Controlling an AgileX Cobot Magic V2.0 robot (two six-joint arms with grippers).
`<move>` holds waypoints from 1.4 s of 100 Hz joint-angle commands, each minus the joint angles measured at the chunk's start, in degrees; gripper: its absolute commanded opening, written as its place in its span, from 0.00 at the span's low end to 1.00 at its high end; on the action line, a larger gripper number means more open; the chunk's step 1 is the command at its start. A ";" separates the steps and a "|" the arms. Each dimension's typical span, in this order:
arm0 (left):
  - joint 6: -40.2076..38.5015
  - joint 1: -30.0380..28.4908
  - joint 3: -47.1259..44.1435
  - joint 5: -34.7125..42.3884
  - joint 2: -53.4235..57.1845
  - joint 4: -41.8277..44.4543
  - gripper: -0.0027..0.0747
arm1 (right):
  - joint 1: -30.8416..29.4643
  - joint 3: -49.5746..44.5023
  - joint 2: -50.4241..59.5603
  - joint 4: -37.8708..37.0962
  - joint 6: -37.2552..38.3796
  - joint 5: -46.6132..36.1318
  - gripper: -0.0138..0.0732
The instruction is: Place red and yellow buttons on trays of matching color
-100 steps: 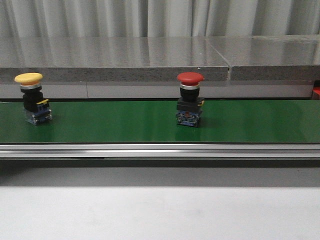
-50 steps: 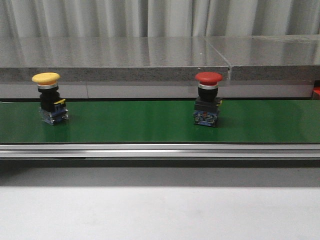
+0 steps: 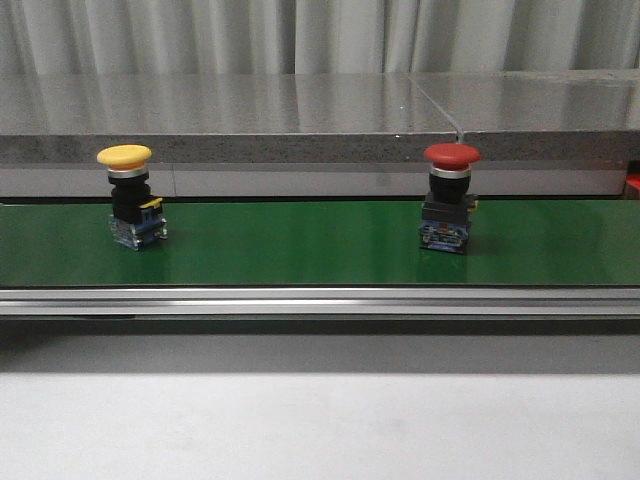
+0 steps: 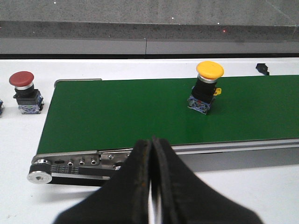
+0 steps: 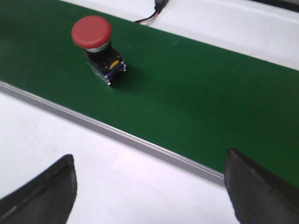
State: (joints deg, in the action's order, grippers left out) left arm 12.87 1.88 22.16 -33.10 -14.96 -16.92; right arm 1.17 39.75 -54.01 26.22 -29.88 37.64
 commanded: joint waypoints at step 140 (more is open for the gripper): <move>-0.01 0.46 1.54 3.85 -0.51 -1.15 0.01 | -4.65 38.54 -32.78 -1.71 -0.77 7.60 0.27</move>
State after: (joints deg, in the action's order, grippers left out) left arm 12.87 1.88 22.16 -33.10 -14.96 -16.92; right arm 0.74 72.25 -89.78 24.77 -30.28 44.28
